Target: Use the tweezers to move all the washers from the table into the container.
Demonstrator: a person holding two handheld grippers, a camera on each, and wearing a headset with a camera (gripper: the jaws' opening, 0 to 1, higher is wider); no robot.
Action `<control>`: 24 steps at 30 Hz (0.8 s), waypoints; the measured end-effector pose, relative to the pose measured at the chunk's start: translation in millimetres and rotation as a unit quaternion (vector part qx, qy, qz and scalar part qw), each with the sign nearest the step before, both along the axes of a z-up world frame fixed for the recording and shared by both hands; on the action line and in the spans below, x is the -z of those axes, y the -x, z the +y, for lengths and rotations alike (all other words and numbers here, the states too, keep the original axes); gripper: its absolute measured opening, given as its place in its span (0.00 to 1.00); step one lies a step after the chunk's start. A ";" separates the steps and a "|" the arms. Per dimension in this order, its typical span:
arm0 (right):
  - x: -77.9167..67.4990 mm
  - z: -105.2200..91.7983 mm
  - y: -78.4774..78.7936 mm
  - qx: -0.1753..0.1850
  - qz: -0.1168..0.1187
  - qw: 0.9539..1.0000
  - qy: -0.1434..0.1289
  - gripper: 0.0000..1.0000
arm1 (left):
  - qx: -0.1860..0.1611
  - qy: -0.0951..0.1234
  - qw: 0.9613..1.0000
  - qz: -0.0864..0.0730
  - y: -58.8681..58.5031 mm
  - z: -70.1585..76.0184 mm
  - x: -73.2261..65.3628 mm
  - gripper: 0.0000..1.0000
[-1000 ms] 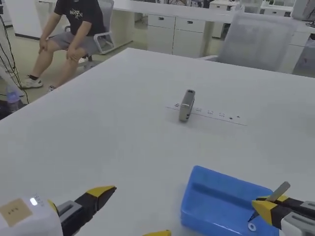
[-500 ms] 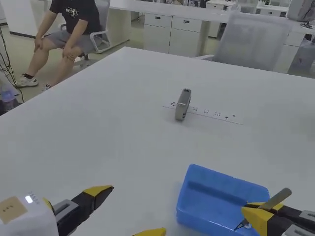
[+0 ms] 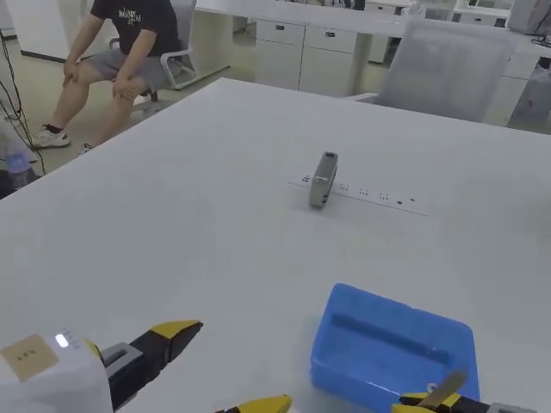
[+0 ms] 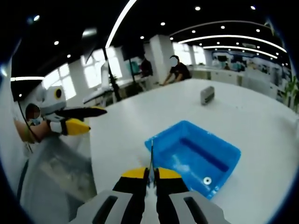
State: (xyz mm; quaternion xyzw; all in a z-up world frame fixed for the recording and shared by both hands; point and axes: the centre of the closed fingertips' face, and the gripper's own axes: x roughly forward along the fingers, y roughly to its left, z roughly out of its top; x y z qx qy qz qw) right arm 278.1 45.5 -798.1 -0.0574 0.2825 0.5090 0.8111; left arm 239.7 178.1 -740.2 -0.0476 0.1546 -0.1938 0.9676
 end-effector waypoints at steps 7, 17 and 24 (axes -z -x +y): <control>13.9 0.4 -1.8 -0.002 -0.001 1.000 0.011 0.03 | 0.000 -0.001 1.000 0.002 0.1 -0.1 0.3 0.65; 21.0 0.8 0.3 -0.012 -0.009 1.000 0.027 0.04 | 0.000 -0.003 1.000 0.004 0.3 0.2 1.0 0.65; 19.7 -1.6 -1.7 -0.011 -0.021 0.999 0.033 0.04 | 0.001 -0.004 1.000 0.004 0.7 -0.5 1.5 0.64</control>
